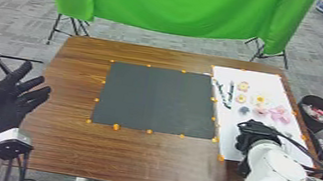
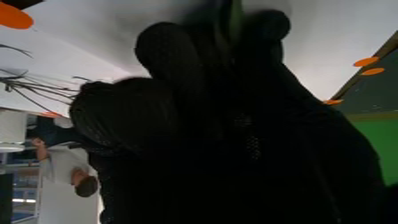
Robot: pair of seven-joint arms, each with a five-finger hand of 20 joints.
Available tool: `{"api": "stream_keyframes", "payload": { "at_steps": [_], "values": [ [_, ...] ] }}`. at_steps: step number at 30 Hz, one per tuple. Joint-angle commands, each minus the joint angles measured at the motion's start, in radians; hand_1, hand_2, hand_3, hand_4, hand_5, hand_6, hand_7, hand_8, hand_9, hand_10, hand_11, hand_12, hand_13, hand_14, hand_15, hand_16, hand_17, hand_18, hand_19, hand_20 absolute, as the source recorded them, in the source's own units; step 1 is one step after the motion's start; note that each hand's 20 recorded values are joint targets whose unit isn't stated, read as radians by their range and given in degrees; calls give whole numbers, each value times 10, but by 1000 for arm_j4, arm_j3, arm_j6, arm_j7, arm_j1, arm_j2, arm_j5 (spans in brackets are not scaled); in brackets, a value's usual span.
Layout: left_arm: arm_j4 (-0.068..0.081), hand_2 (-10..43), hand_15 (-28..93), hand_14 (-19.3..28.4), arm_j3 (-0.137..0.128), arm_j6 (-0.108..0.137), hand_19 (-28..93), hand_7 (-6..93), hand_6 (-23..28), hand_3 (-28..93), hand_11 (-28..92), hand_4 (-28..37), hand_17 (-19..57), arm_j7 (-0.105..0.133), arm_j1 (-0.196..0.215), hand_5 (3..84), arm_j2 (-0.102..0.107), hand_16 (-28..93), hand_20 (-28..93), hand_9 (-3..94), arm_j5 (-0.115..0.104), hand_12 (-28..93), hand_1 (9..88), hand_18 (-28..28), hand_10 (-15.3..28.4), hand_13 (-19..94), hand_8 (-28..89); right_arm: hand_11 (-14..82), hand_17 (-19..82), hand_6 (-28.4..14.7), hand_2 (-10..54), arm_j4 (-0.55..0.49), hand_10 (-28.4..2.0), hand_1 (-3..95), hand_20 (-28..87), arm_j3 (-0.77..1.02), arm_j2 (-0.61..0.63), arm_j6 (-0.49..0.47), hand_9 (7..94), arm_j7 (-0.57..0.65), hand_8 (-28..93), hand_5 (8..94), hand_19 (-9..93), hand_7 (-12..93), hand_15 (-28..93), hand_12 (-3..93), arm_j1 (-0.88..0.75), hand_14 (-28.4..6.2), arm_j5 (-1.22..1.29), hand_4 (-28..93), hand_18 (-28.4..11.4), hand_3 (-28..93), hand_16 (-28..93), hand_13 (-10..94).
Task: Arrange flowers
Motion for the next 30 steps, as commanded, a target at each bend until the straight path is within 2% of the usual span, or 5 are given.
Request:
{"api": "stream_keyframes", "payload": {
  "at_steps": [1, 23, 24, 25, 30],
  "values": [
    [-3, 61, 506, 265, -15, -13, 491, 74, 55, 630, 217, -219, -90, -18, 10, 312, -23, -104, 21, 287, 13, 113, 283, 278, 174, 197, -74, 471, 521, -56, 32, 35, -139, 519, 442, -91, -20, -7, 774, 12, 233, 679, 932, 465, 772, 321, -81, -93, 27, -231, -193, 789, 197, 760],
    [-10, 62, 505, 265, -29, 0, 491, 75, 56, 630, 215, -224, -90, -7, 31, 310, -19, -104, 22, 287, 5, 112, 279, 278, 174, 197, -74, 607, 557, -88, 92, -60, -148, 464, 570, -48, 46, 66, 731, 20, 247, 612, 932, 601, 841, 376, -17, -96, -95, -145, -196, 808, 217, 779],
    [-10, 62, 505, 265, -20, 39, 491, 75, 56, 630, 215, -224, -90, 85, 73, 310, 81, -104, 22, 287, -80, 112, 278, 278, 174, 197, -74, 608, 558, -89, 92, -65, -148, 463, 571, -44, 51, 70, 732, 17, 246, 611, 932, 603, 841, 376, -12, -96, -99, -143, -196, 808, 218, 780],
    [-10, 62, 505, 265, -22, 24, 491, 75, 56, 630, 215, -223, -90, 42, 53, 309, 37, -104, 22, 287, -44, 112, 278, 278, 174, 197, -74, 609, 558, -89, 92, -71, -149, 463, 572, -39, 55, 72, 732, 15, 246, 610, 932, 605, 841, 376, -5, -96, -97, -143, -197, 808, 218, 780],
    [-11, 62, 505, 265, -25, 10, 491, 75, 56, 630, 215, -224, -90, 8, 41, 309, -1, -104, 22, 287, -10, 113, 278, 278, 174, 197, -74, 610, 560, -90, 92, -90, -148, 463, 574, -17, 64, 70, 734, 11, 244, 609, 932, 611, 842, 377, 7, -95, -97, -141, -198, 809, 219, 781]
  ]
}}
